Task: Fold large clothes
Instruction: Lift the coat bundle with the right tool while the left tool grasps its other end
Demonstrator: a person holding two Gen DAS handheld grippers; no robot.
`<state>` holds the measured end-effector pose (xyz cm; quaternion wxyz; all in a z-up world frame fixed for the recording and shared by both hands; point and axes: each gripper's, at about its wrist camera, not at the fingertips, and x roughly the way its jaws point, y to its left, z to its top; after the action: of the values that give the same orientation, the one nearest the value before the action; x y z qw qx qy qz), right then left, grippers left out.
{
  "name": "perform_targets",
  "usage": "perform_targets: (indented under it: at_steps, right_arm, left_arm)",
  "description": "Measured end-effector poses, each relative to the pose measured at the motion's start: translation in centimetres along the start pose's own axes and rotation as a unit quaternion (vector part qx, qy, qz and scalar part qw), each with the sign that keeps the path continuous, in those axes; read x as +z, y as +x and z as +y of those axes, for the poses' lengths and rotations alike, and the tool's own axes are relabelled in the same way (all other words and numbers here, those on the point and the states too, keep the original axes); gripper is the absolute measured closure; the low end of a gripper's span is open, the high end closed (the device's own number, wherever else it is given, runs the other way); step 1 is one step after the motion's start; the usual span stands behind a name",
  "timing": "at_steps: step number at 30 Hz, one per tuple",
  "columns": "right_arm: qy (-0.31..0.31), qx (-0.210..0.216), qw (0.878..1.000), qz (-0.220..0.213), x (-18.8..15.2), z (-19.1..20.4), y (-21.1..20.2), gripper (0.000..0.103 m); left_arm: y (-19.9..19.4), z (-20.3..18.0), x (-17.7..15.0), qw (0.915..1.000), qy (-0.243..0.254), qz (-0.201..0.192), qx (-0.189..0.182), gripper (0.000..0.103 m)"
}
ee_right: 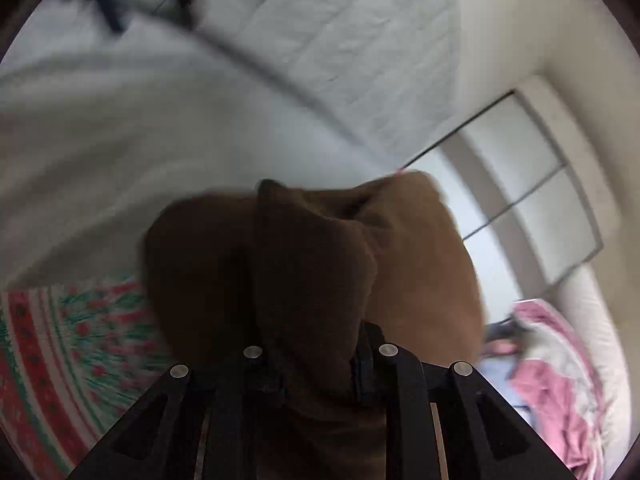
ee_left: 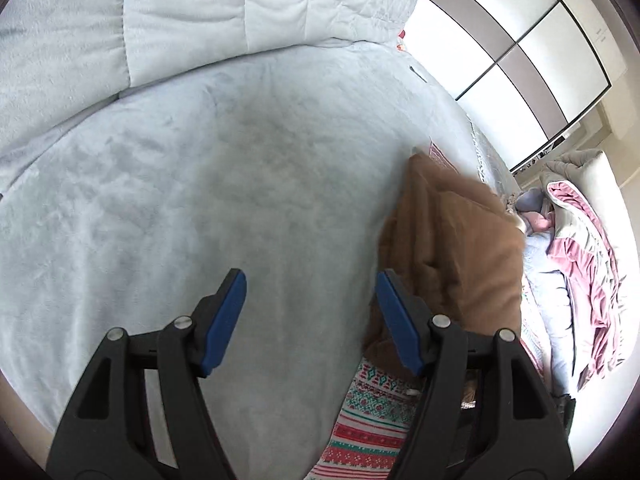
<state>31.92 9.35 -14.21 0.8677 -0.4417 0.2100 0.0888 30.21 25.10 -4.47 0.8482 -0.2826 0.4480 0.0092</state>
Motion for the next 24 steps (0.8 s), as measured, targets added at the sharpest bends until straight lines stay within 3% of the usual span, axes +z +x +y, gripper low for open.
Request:
perform_targets:
  at_steps: [5,7,9,12,16,19,22,24]
  right_arm:
    - [0.074,0.053,0.996,0.001,-0.1,-3.9,-0.6,0.075]
    - [0.078,0.094,0.992,0.007,-0.3,-5.5,-1.1,0.065]
    - [0.088,0.116,0.989,0.005,-0.6,-7.1,-1.4,0.036]
    - [0.077,0.089,0.993,-0.012,-2.1,-8.7,-4.1,0.025]
    - [0.03,0.02,0.999,0.006,-6.7,-9.4,-4.5,0.022]
    - [0.037,0.001,0.999,0.026,-10.1,-9.8,-4.7,0.022]
    - [0.037,-0.016,0.999,0.027,-10.7,-9.6,-3.6,0.024]
    - [0.035,-0.016,0.999,0.02,-10.5,-9.2,-3.0,0.039]
  left_arm:
    - [0.6,-1.3,0.2,0.9998,0.015,0.006,-0.007,0.034]
    - [0.9,-2.0,0.1,0.9997,0.018,0.01,-0.009,0.034]
    - [1.2,-2.6,-0.1,0.9996,0.023,0.012,-0.011,0.034]
    - [1.6,-3.9,-0.8,0.9988,0.039,0.019,-0.021,0.034]
    - [2.4,-7.1,-2.2,0.9942,0.079,0.035,-0.064,0.034]
    - [3.0,-9.7,-3.2,0.99,0.107,0.041,-0.082,0.03]
    - [3.8,-12.0,-3.9,0.988,0.131,0.038,-0.072,0.026]
    - [4.8,-13.4,-4.4,0.9858,0.156,0.036,-0.049,0.026]
